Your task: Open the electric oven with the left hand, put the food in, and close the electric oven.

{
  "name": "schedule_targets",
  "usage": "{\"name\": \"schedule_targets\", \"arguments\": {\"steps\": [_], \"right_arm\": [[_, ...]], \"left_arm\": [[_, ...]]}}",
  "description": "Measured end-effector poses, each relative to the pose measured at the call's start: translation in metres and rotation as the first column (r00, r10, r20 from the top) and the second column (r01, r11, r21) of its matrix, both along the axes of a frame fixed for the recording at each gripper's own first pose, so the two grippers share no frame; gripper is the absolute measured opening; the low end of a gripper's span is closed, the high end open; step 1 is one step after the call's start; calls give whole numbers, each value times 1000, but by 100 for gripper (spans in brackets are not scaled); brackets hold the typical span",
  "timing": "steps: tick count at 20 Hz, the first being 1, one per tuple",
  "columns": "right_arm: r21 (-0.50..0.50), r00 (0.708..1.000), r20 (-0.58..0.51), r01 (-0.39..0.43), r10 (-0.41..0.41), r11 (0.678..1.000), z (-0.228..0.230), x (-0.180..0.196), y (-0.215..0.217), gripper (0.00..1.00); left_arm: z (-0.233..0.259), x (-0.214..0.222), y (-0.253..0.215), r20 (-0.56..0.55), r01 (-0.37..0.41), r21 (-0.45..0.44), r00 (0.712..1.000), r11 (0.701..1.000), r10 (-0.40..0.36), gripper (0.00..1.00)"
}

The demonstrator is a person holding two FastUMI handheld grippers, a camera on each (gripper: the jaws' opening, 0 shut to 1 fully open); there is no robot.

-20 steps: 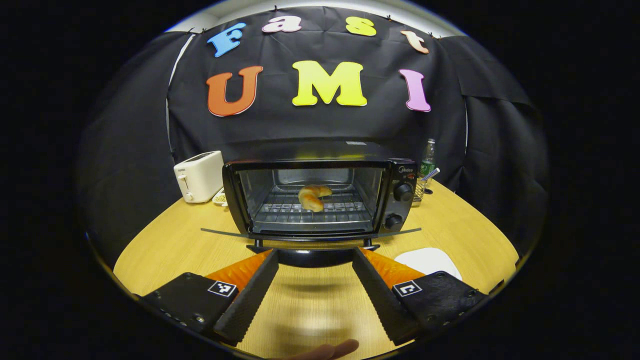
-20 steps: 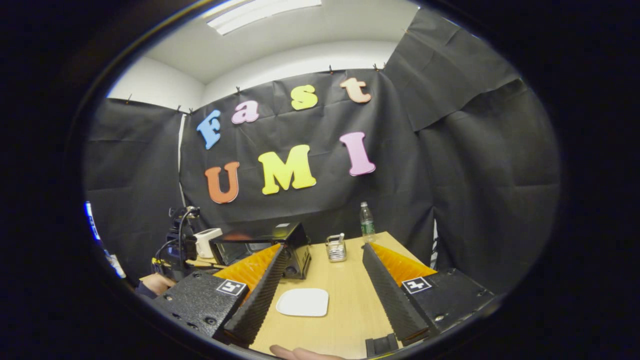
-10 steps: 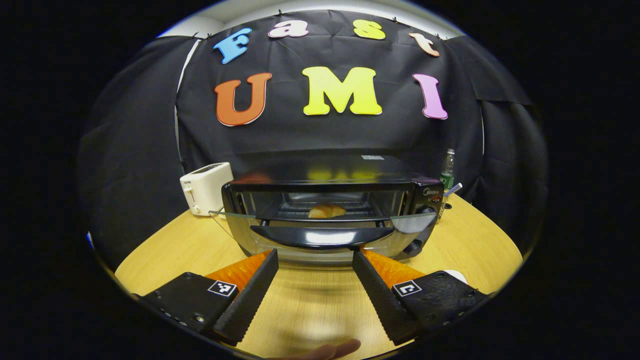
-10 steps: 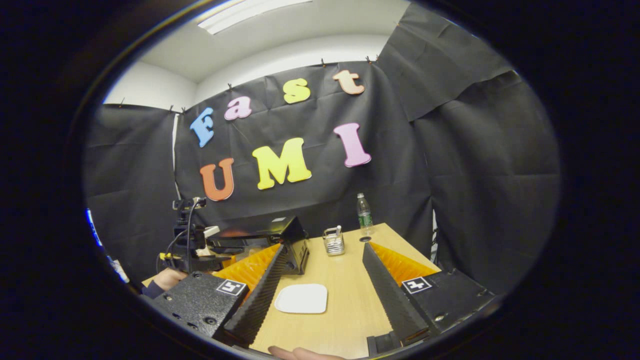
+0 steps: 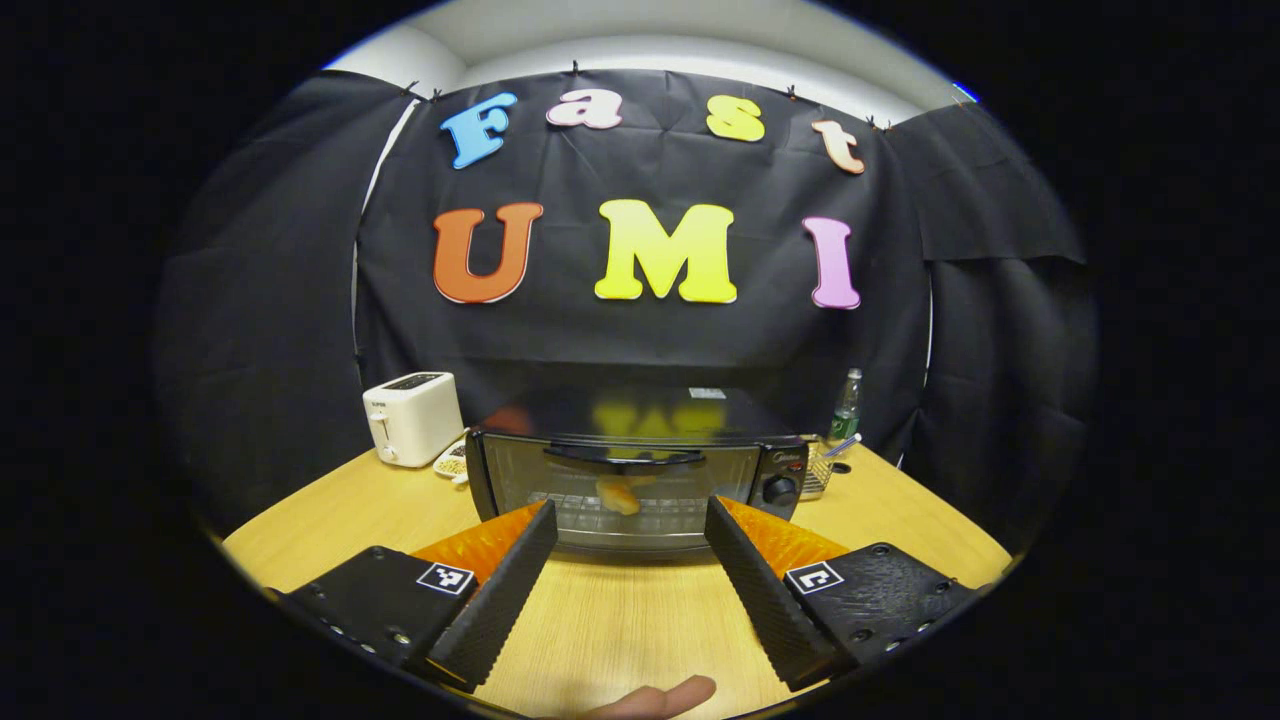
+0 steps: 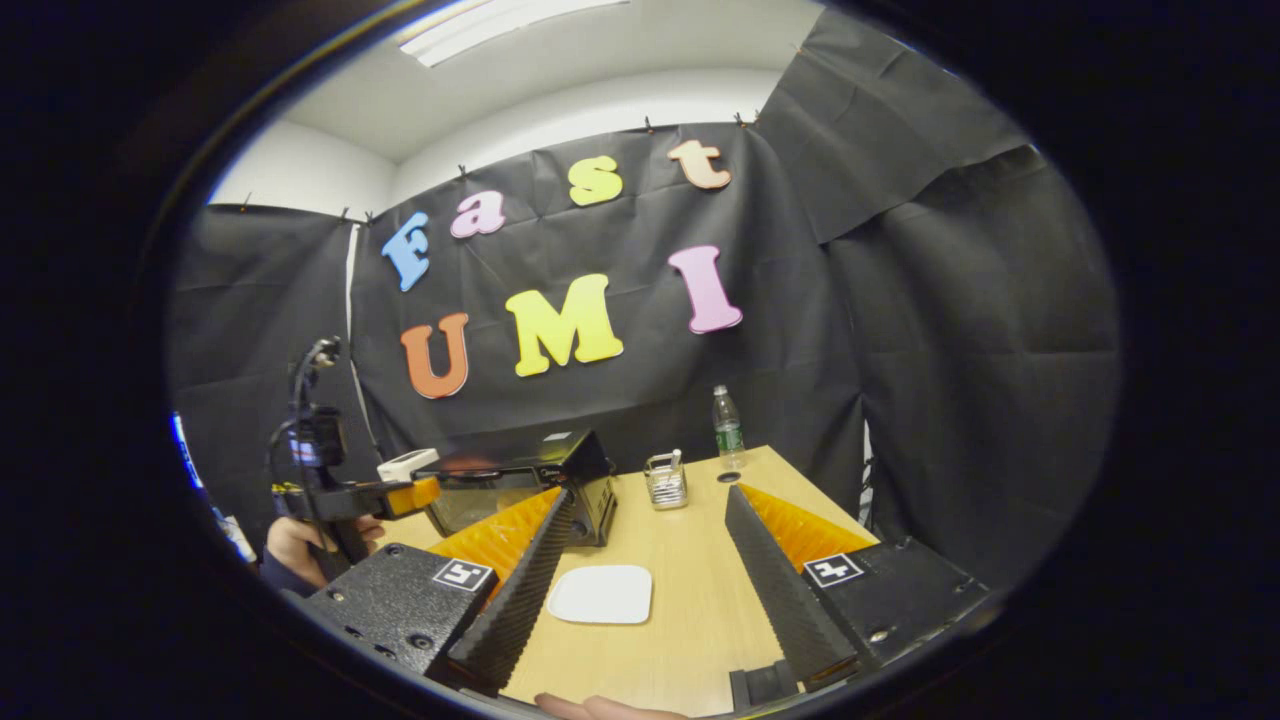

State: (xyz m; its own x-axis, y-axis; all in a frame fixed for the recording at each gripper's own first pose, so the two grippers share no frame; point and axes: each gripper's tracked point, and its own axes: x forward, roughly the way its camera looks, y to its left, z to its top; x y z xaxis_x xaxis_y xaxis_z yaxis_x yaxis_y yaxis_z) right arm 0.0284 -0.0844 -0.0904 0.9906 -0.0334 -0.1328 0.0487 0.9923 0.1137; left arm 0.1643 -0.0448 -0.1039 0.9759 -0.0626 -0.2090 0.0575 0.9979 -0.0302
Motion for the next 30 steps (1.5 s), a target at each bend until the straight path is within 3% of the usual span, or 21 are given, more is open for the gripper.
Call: {"name": "schedule_targets", "arguments": {"steps": [3, 8, 10, 11, 17, 18, 19, 20, 23, 30], "right_arm": [[-10, 1000, 10, 1, -1, 1000, 7, -5, 4, 98], [-37, 999, 36, -11, 13, 999, 24, -15, 17, 93], [-53, 998, 58, -12, 15, 999, 35, -21, 21, 98], [-62, 998, 66, -11, 15, 998, 39, -24, 22, 93], [-93, 992, 125, 25, -14, 995, 63, -44, 15, 93], [-98, 991, 132, 31, -17, 995, 66, -46, 14, 98], [-106, 991, 136, 34, -19, 994, 68, -48, 16, 93], [-117, 991, 133, 37, -21, 992, 69, -48, 17, 98], [-153, 994, 112, 31, -14, 988, 68, -48, 22, 98], [-163, 995, 96, 17, -1, 987, 66, -43, 36, 98]], "left_arm": [[31, -34, -2, 47, 27, -35, 999, 999, -25, 95], [76, -84, 10, 131, 21, -19, 991, 1000, -18, 94], [88, -103, 11, 150, 23, -21, 988, 1000, -20, 94], [93, -112, 12, 159, 27, -25, 987, 999, -22, 94], [110, -164, 8, 230, 59, 3, 972, 998, -58, 94], [112, -171, 4, 239, 75, 25, 968, 997, -78, 94], [117, -176, 2, 254, 81, 52, 963, 995, -91, 94], [120, -178, 5, 269, 68, 74, 959, 995, -86, 94], [114, -185, 13, 284, 27, 113, 957, 993, -59, 95], [93, -185, 24, 240, -4, 70, 971, 998, -13, 96]]}}
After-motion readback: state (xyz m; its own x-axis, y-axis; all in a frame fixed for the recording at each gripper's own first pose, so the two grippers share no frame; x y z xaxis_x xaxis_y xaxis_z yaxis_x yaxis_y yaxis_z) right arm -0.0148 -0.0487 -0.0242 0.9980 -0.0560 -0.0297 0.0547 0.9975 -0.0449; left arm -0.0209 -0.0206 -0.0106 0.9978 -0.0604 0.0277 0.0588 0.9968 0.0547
